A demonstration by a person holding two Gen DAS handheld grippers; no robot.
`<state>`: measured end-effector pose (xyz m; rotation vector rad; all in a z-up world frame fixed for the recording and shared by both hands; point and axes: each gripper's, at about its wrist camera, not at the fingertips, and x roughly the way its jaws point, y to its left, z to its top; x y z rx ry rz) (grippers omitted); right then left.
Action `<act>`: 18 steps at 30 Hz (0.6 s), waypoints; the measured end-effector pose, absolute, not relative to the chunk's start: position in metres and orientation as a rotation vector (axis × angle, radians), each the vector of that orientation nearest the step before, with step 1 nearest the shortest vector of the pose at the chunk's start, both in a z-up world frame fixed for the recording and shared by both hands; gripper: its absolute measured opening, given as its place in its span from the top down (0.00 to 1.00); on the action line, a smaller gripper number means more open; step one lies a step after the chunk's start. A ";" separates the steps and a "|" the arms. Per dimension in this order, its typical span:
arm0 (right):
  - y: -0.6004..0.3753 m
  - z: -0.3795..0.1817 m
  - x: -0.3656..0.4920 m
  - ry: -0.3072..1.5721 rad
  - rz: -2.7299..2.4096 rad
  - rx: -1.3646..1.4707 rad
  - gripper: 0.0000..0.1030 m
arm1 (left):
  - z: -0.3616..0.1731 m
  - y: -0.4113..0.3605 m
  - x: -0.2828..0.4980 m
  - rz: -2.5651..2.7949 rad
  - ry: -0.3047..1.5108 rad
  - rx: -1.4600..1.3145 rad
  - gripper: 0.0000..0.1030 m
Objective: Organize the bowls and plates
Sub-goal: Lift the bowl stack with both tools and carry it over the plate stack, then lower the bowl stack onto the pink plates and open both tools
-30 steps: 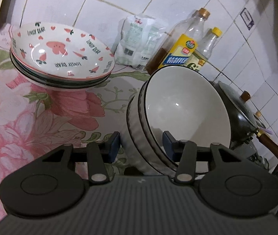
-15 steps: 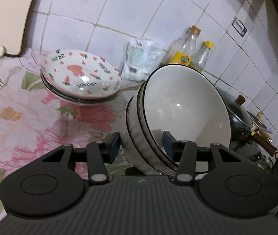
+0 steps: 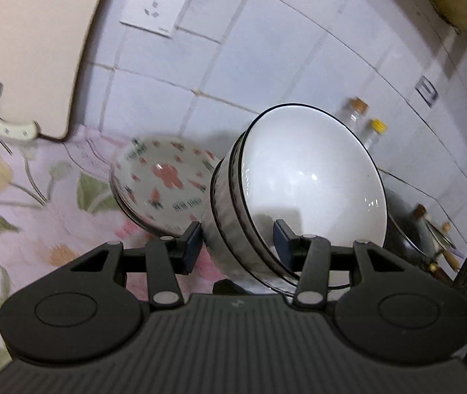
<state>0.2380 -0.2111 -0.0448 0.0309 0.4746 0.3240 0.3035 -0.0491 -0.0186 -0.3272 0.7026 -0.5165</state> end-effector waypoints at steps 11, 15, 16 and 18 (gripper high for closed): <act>-0.209 -0.067 0.319 0.507 0.390 0.045 0.04 | -0.042 -0.045 0.377 -0.453 0.690 -0.320 0.56; -0.216 -0.081 0.338 0.533 0.378 0.045 0.04 | -0.058 -0.053 0.395 -0.462 0.683 -0.305 0.56; -0.218 -0.085 0.343 0.540 0.380 0.049 0.04 | -0.063 -0.055 0.399 -0.460 0.683 -0.303 0.56; -0.221 -0.092 0.351 0.561 0.380 0.055 0.04 | -0.070 -0.057 0.408 -0.454 0.695 -0.310 0.56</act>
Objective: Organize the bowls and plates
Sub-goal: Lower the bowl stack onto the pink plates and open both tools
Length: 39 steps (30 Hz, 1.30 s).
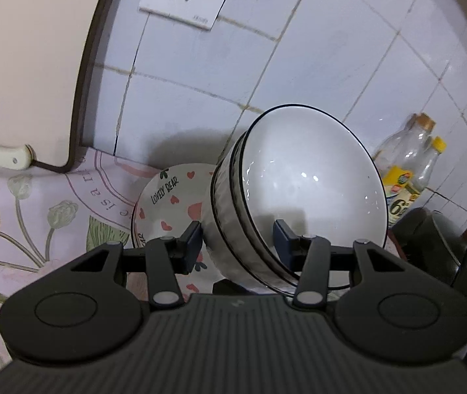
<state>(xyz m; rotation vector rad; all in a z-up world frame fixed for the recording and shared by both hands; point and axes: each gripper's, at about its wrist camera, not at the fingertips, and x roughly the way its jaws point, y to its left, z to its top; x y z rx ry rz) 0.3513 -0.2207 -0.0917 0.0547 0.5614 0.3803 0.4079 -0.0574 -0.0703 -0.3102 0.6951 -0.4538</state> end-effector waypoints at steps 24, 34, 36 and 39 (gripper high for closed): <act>-0.211 -0.126 0.404 0.678 0.399 0.051 0.03 | -0.110 -0.057 0.447 -0.428 0.804 -0.392 0.55; -0.218 -0.115 0.360 0.609 0.349 0.060 0.04 | -0.074 -0.048 0.398 -0.411 0.642 -0.298 0.42; -0.223 -0.109 0.349 0.589 0.349 0.079 0.04 | -0.065 -0.045 0.382 -0.412 0.610 -0.274 0.40; -0.224 -0.099 0.326 0.554 0.332 0.066 0.04 | -0.053 -0.041 0.360 -0.420 0.575 -0.248 0.38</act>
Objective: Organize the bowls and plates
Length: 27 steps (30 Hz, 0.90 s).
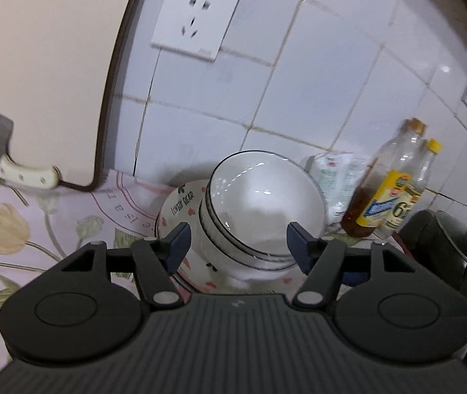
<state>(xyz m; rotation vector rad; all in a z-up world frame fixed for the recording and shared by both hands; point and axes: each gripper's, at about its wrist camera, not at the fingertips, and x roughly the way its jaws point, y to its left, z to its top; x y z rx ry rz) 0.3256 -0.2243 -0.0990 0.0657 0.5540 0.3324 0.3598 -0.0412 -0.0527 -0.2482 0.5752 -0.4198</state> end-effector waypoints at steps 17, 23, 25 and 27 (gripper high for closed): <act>-0.236 -0.014 0.201 0.472 0.246 0.050 0.04 | 0.021 -0.026 0.219 -0.455 0.492 -0.070 0.30; -0.231 0.015 0.152 0.440 0.232 -0.002 0.04 | 0.037 -0.017 0.181 -0.434 0.476 -0.035 0.27; -0.229 0.022 0.136 0.430 0.221 -0.008 0.04 | 0.040 -0.013 0.170 -0.433 0.472 -0.032 0.25; -0.227 0.027 0.120 0.419 0.216 -0.015 0.04 | 0.042 -0.007 0.160 -0.433 0.460 -0.033 0.23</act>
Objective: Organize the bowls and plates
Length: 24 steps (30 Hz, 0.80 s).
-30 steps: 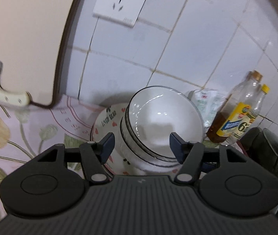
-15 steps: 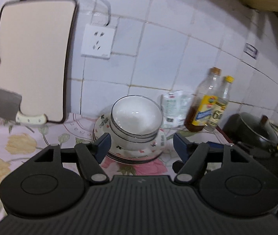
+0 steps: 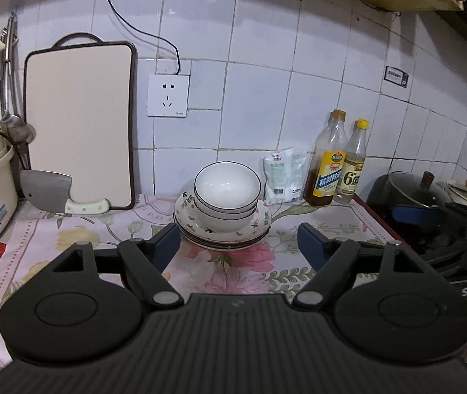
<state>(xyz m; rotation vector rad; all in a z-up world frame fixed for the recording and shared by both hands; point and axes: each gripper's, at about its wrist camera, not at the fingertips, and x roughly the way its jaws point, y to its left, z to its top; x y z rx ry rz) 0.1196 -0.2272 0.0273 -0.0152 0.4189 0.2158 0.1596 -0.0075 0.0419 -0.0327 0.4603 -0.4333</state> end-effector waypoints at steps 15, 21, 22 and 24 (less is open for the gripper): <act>-0.220 0.010 0.058 0.318 0.105 0.042 0.04 | 0.015 0.010 0.111 -0.275 0.407 0.024 0.05; -0.216 0.001 0.047 0.320 0.075 0.035 0.04 | 0.001 0.012 0.097 -0.222 0.409 -0.002 0.00; -0.215 0.000 0.045 0.322 0.069 0.030 0.03 | 0.000 0.013 0.093 -0.209 0.404 -0.008 0.00; -0.212 -0.002 0.041 0.311 0.054 0.020 0.02 | -0.001 0.013 0.086 -0.204 0.396 -0.009 0.00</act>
